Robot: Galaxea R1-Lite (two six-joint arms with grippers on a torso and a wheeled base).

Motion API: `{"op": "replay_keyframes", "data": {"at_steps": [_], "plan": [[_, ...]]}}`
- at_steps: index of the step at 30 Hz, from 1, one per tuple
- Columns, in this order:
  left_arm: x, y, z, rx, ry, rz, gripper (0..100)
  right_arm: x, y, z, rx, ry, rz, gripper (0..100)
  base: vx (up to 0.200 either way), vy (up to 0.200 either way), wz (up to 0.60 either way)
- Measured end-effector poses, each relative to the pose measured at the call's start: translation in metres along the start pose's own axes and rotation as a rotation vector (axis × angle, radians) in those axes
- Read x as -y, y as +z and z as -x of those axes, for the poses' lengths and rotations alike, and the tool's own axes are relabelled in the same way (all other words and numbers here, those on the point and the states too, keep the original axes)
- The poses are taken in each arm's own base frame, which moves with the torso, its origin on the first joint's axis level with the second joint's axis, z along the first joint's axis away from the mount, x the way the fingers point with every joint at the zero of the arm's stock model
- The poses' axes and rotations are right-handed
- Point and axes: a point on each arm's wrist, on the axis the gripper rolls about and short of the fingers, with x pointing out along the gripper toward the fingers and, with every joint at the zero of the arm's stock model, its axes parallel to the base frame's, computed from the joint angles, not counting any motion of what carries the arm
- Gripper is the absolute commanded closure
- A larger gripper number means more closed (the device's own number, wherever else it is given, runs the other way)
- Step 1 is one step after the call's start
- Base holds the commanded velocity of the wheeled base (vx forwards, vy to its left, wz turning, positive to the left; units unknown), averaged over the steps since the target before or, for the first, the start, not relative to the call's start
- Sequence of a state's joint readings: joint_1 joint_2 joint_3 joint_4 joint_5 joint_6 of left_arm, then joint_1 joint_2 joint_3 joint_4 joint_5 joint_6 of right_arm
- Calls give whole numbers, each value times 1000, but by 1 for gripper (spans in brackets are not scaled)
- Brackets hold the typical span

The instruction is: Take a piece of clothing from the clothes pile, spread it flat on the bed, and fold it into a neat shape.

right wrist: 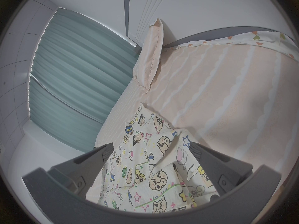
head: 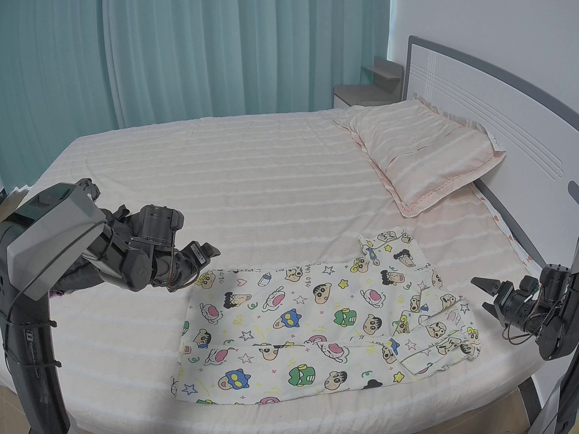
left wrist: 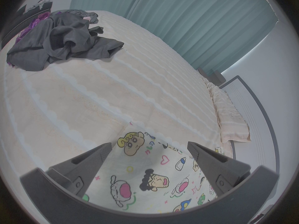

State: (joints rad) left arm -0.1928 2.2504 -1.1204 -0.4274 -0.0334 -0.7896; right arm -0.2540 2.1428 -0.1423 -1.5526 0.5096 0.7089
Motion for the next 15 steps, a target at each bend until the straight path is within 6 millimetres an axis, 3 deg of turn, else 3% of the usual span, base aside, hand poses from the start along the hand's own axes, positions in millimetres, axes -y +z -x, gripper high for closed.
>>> {"op": "replay_keyframes", "data": {"at_steps": [15], "plan": [[-4,-2,-33,10,30,1,0,-4,-5,-3,-21,12,8,0,0,0,0]]}}
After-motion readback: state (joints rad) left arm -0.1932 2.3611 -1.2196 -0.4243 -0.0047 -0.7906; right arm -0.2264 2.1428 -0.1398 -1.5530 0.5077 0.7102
